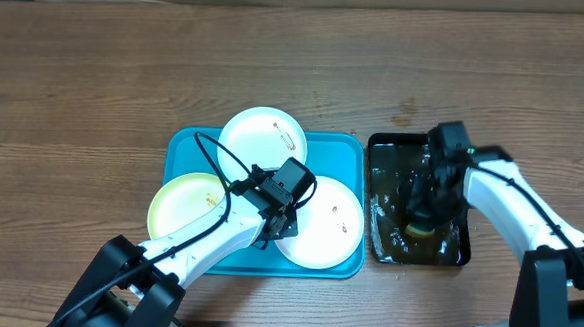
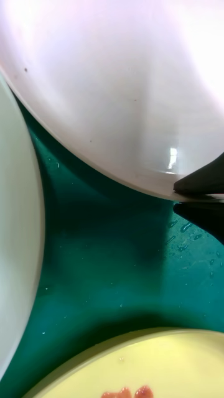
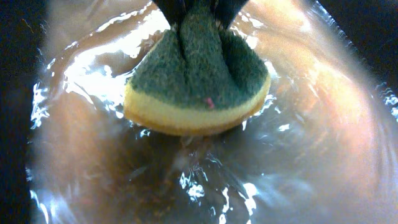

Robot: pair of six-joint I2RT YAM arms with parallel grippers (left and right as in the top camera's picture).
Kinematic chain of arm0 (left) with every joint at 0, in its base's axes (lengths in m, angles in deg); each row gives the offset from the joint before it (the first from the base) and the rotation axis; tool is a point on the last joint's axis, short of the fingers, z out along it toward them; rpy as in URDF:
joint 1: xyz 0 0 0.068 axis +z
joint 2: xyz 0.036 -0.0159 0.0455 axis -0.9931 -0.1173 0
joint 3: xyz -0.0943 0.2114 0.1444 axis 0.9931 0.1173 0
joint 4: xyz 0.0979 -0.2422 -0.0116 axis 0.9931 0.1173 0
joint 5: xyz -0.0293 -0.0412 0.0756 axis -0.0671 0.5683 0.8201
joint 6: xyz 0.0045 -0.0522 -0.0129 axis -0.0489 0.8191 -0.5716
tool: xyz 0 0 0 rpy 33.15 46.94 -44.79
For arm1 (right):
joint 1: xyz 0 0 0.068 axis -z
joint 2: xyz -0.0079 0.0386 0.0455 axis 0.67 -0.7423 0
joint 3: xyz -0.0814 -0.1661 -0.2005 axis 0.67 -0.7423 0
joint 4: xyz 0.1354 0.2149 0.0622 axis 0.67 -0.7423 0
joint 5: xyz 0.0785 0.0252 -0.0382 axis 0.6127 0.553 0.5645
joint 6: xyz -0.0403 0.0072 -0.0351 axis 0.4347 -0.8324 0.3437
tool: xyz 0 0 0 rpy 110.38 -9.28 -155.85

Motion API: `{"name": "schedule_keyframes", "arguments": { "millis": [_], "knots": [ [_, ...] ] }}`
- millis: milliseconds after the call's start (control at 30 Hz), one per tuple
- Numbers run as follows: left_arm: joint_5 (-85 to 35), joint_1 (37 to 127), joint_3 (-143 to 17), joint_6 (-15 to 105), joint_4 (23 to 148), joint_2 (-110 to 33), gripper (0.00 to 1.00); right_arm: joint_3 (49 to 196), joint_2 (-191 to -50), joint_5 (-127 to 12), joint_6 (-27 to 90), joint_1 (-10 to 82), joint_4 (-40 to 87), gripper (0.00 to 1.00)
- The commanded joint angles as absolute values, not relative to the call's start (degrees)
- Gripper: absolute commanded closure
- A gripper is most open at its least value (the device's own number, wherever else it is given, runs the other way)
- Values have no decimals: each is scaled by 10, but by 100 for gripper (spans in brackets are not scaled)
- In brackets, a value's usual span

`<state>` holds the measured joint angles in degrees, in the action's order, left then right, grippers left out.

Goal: Clean dirty plates on tray and stack at the side
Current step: 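Dip and rub the held sponge in the water of the black tray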

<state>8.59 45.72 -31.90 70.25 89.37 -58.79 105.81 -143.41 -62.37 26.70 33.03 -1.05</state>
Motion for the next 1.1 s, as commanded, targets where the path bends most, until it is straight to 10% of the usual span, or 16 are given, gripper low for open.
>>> {"name": "schedule_keyframes", "arguments": {
  "millis": [0,1067],
  "knots": [
    [93,454,-313,706,891,-600,96,1115,-1407,-621,274,331,-41,96],
    [91,454,-314,711,893,-602,91,1108,-1407,-464,380,327,-39,96]
  ]
}}
